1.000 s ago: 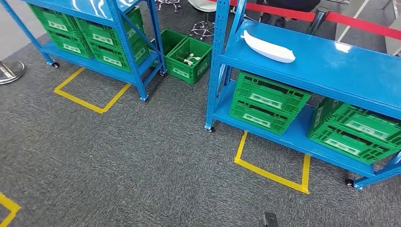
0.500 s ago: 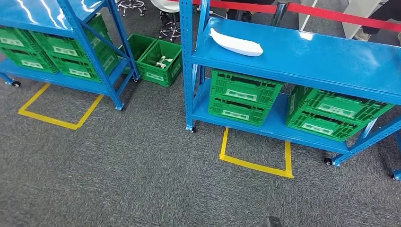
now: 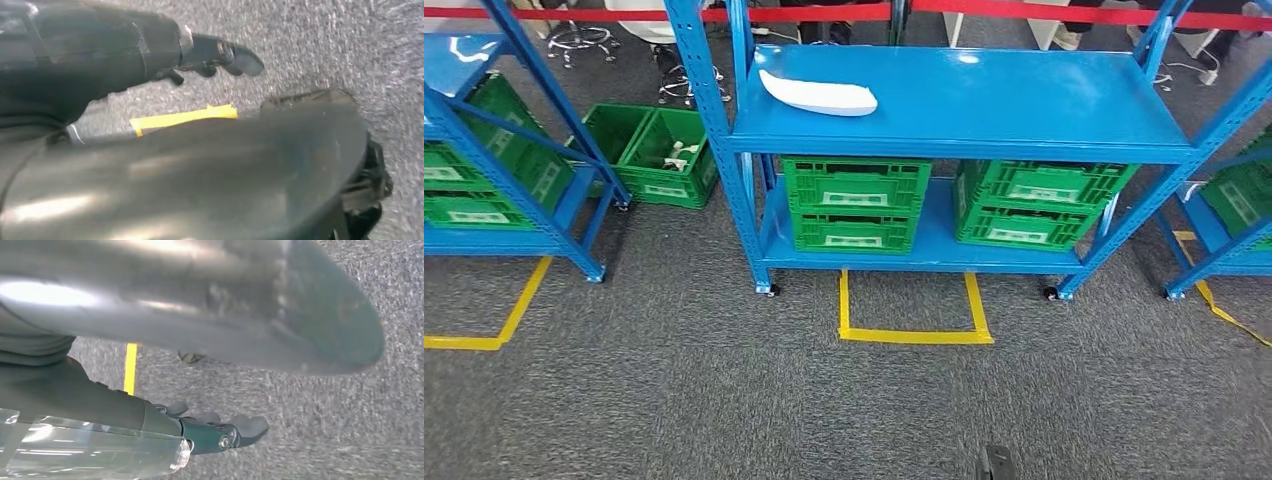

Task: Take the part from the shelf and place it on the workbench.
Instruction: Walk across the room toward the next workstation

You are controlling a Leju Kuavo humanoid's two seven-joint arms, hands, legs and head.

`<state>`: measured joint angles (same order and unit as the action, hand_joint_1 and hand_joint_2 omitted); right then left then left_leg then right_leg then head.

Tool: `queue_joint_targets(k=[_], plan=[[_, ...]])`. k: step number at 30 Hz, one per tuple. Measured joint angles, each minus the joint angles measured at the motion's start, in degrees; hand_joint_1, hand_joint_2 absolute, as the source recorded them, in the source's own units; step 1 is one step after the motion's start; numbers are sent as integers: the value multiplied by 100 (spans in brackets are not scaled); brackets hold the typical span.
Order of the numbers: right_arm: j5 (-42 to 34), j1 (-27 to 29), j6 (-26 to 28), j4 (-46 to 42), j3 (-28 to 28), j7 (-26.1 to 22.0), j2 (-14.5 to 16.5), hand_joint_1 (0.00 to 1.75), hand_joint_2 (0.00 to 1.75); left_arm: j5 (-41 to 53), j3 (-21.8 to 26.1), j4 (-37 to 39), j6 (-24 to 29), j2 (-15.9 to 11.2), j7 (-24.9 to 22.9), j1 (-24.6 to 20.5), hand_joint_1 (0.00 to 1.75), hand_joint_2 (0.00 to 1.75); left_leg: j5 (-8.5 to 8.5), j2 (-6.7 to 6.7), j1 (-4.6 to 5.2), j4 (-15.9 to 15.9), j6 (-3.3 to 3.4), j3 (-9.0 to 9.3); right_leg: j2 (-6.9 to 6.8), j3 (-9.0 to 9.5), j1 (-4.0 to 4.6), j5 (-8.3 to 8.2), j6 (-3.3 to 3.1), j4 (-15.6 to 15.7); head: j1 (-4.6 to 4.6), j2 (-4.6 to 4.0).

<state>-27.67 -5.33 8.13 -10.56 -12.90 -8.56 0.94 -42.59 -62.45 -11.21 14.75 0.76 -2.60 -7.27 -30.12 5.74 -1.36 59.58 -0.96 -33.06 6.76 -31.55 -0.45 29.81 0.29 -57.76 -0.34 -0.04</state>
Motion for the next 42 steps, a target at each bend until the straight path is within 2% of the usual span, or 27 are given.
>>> queue_joint_targets(k=[1, 2, 3, 4, 5, 6, 7, 8, 9, 10, 11, 12, 13, 14, 18, 22, 29, 33, 38, 42], plan=[[-3, 1, 2, 1, -1, 4, -2, 0, 0, 1, 0, 0, 0, 2, 3, 1, 0, 0, -3, -85, 5, -26, 27, 24, 88, -14, -15, -9, 37, 12, 4, 0], [-3, 9, 2, 1, -4, 4, -2, 0, 0, 1, 0, 1, 1, 2, 4, -2, 0, 0, -1, -170, 3, -56, 56, 53, 83, -21, -16, -1, 70, 5, 14, 0], [0, 12, -1, 1, -10, 2, 0, 0, 0, 1, 0, 1, 1, 5, 8, -4, 0, 0, -3, -275, -5, -90, 91, 90, -18, -59, -10, 52, 101, -75, 42, 0], [2, 5, -3, 1, -15, -1, 2, 0, 0, 1, 0, 1, 1, 8, 11, -4, 0, 0, -7, -386, -12, -124, 121, 130, -180, -151, -2, 159, 130, -268, 81, 0], [4, -7, -5, 1, -19, -7, 7, 0, 0, -1, 0, 2, 1, 9, 12, -1, 0, 0, -23, -500, -7, -142, 144, 166, -391, -306, 1, 312, 157, -581, 125, 0], [6, -22, -7, 1, -22, -13, 10, 0, 0, -3, 0, 3, 0, 9, 13, 6, 0, 0, -46, -612, 1, -148, 160, 190, -538, -510, -6, 476, 184, -965, 166, 0], [6, -29, -7, 0, -23, -17, 12, 0, 0, -6, 0, 5, 0, 8, 12, 13, 0, 0, -69, -716, 9, -147, 166, 208, -614, -707, -13, 596, 205, -1321, 183, 0], [6, -21, -8, 0, -24, -20, 13, 0, 0, -8, 0, 7, 0, 7, 11, 15, 0, 0, -93, -796, 14, -147, 165, 229, -652, -835, -20, 623, 218, -1540, 192, 0], [6, -1, -9, 0, -25, -20, 14, 0, 0, -9, 0, 8, 0, 7, 11, 11, 0, 0, -116, -851, 17, -146, 158, 250, -669, -859, -24, 541, 221, -1552, 198, 0], [7, 22, -11, 1, -26, -21, 14, 0, 0, -10, 0, 8, 0, 8, 11, 3, 0, 0, -138, -884, 20, -146, 146, 277, -674, -763, -26, 354, 211, -1334, 205, 0], [8, 41, -13, 1, -27, -21, 14, 0, 0, -10, 0, 7, 0, 10, 11, -9, 0, 0, -158, -896, 22, -148, 131, 307, -676, -582, -24, 114, 184, -953, 216, 0], [9, 50, -15, 2, -28, -22, 11, 0, 0, -10, 0, 5, -1, 16, 9, -24, 0, 0, -176, -902, 29, -149, 113, 324, -680, -388, -13, -50, 148, -571, 224, 0], [12, 53, -17, 2, -30, -22, 9, 0, 0, -10, 0, 4, -1, 21, 7, -39, 0, 0, -189, -895, 34, -148, 94, 332, -689, -230, -1, -147, 111, -248, 233, 0], [16, 52, -20, 1, -32, -23, 9, 0, 0, -11, 0, 2, -2, 27, 4, -51, 0, 0, -205, -880, 48, -134, 80, 326, -703, -139, 7, -178, 95, -54, 244, 0], [24, 50, -27, 1, -39, -23, 17, 0, 0, -19, 0, 2, -9, 30, -14, -50, 0, 0, -210, -788, 68, -144, 138, 321, -762, -94, 6, -125, 163, 33, 228, 0], [24, 31, -29, 1, -41, -23, 12, 0, 0, -21, 0, 2, -11, 24, -17, -49, 0, 0, -192, -739, 68, -194, 90, 339, -803, -91, 9, -98, 114, 27, 156, 0], [24, 22, -46, 0, -48, -21, 18, 0, 0, -17, 0, 2, -15, 24, -15, -42, 0, 0, -174, -712, 72, -216, 37, 337, -832, -88, 7, -88, 97, 23, 90, 0], [11, 23, -98, 0, -50, -21, 39, 0, 175, -8, 0, 2, -22, 24, -13, -40, 0, 0, -174, -714, 84, -216, 36, 338, -833, -83, -5, -90, 100, 25, 85, 0], [6, 23, -122, 0, -50, -21, 52, 0, 175, -3, 0, 2, -43, 24, -13, -39, 0, 0, -174, -716, 90, -216, 37, 338, -833, -77, -15, -92, 103, 31, 83, 0], [6, 23, -124, 0, -50, -21, 65, 0, 175, -3, 0, 2, -51, 24, -13, -38, 0, 175, -176, -719, 95, -215, 40, 339, -833, -76, -24, -93, 104, 32, 82, 0]])
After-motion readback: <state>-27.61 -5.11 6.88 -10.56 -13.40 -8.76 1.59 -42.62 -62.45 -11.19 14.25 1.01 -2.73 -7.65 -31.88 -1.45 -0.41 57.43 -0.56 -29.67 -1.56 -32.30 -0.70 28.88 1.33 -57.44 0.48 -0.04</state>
